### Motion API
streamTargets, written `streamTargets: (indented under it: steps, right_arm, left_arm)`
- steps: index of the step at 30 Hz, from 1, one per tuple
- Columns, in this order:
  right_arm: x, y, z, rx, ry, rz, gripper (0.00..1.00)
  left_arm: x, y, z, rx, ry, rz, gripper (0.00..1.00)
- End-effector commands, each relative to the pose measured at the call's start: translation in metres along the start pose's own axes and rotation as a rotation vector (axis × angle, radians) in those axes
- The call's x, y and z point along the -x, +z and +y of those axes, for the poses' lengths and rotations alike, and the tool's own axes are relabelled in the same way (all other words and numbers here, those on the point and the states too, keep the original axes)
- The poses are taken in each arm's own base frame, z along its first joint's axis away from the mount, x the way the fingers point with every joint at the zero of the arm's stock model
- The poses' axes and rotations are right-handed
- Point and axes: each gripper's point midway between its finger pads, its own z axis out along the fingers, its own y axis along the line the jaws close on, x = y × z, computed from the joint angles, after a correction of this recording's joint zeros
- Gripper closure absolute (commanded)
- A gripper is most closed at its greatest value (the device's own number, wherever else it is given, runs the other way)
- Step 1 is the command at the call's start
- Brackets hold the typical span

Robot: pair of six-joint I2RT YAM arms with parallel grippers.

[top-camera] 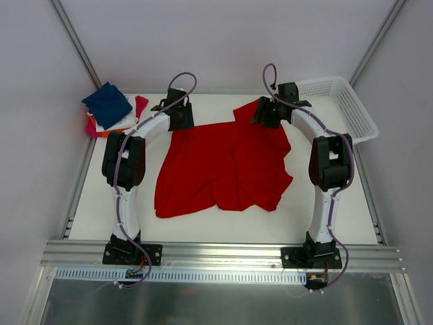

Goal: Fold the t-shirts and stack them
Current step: Flatten the tshirt out

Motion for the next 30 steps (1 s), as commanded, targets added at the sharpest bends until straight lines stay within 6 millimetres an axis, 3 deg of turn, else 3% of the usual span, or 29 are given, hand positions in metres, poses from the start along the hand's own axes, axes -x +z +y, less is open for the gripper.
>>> streamTargets:
  steps: [1, 18, 22, 23, 25, 26, 30]
  right_arm:
    - [0.027, -0.031, 0.024, 0.047, -0.060, -0.095, 0.39]
    - [0.028, -0.037, 0.025, 0.055, -0.058, -0.103, 0.39]
    - [0.031, -0.040, 0.025, 0.051, -0.060, -0.113, 0.39]
    - [0.031, -0.041, 0.025, 0.052, -0.059, -0.114, 0.39]
    - [0.031, -0.041, 0.025, 0.052, -0.059, -0.114, 0.39]
    - [0.032, -0.041, 0.025, 0.052, -0.060, -0.114, 0.39]
    - [0.028, -0.036, 0.023, 0.057, -0.053, -0.100, 0.40]
  left_arm:
    - [0.011, 0.000, -0.003, -0.018, 0.024, -0.011, 0.42]
    - [-0.004, 0.020, 0.011, -0.004, 0.006, 0.059, 0.43]
    - [-0.006, 0.021, 0.014, -0.004, 0.000, 0.069, 0.55]
    - [-0.005, 0.021, 0.014, -0.004, 0.000, 0.068, 0.71]
    - [-0.004, 0.019, 0.013, -0.007, -0.002, 0.065, 0.85]
    - [-0.003, 0.018, 0.014, -0.003, -0.005, 0.063, 1.00]
    - [-0.001, 0.013, 0.014, -0.002, -0.007, 0.056, 1.00]
